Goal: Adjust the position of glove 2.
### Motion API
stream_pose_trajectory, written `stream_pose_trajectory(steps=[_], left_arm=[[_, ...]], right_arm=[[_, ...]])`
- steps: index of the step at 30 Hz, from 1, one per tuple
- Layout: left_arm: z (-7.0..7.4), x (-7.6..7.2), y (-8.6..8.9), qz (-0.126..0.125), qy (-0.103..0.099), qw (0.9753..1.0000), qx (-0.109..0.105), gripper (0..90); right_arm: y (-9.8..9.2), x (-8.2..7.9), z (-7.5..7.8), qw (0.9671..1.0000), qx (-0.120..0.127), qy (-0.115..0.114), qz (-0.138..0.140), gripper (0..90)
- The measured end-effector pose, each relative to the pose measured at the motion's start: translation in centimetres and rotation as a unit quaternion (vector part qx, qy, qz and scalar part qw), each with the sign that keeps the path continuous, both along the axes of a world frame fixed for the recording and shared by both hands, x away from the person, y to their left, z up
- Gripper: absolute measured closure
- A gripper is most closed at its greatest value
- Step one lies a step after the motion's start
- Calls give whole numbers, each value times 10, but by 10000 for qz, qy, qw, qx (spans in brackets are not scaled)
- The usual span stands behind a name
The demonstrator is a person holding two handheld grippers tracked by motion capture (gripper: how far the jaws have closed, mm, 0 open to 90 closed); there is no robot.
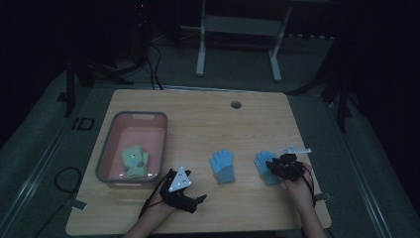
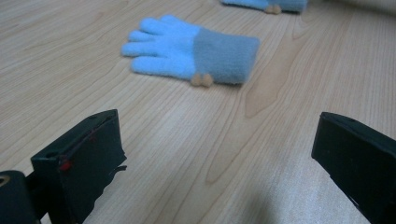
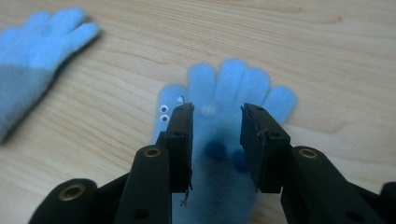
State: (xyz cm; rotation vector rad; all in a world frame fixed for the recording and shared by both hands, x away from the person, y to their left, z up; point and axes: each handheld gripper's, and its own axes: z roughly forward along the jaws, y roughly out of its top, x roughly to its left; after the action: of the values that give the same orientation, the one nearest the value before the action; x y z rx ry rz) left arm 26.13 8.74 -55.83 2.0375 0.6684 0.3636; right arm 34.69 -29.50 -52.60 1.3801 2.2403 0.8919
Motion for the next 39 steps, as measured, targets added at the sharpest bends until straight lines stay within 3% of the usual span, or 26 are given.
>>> stream_pose_trajectory(steps=[3, 8, 12, 14, 16, 22, 25, 30, 34, 39], left_arm=[[0, 0, 0, 0, 17, 10000, 7, 23], [0, 0, 1, 18, 54, 10000, -77, 23], [0, 0, 1, 15, 50, 10000, -37, 23], [0, 0, 1, 9, 37, 10000, -10, 23], [-1, 0, 1, 2, 40, 10000, -23, 23], [-1, 0, 0, -1, 37, 10000, -18, 23], [-1, 0, 0, 1, 31, 10000, -10, 23], [-1, 0, 0, -18, 22, 10000, 25, 23], [0, 0, 0, -6, 18, 10000, 10, 23], [0, 0, 0, -23, 20, 10000, 5, 23]], right_arm=[[-8, 3, 2, 9990, 138, -3, 420, 649], [-18, 8, 0, 9942, 59, 44, 1071, 652], [-23, 9, -7, 9913, -83, 51, 1315, 640], [-24, 10, -11, 9913, -33, 124, 1310, 650], [-23, 9, -16, 9914, -148, 54, 1301, 652], [-22, 3, -22, 9930, -46, -156, 1167, 736], [-21, 1, -23, 9946, 15, -198, 1015, 803], [-8, -7, -23, 9977, -234, -327, 553, 850], [-3, -7, -15, 9990, -154, -237, 344, 862], [6, -6, 8, 9988, -98, -425, 215, 865]])
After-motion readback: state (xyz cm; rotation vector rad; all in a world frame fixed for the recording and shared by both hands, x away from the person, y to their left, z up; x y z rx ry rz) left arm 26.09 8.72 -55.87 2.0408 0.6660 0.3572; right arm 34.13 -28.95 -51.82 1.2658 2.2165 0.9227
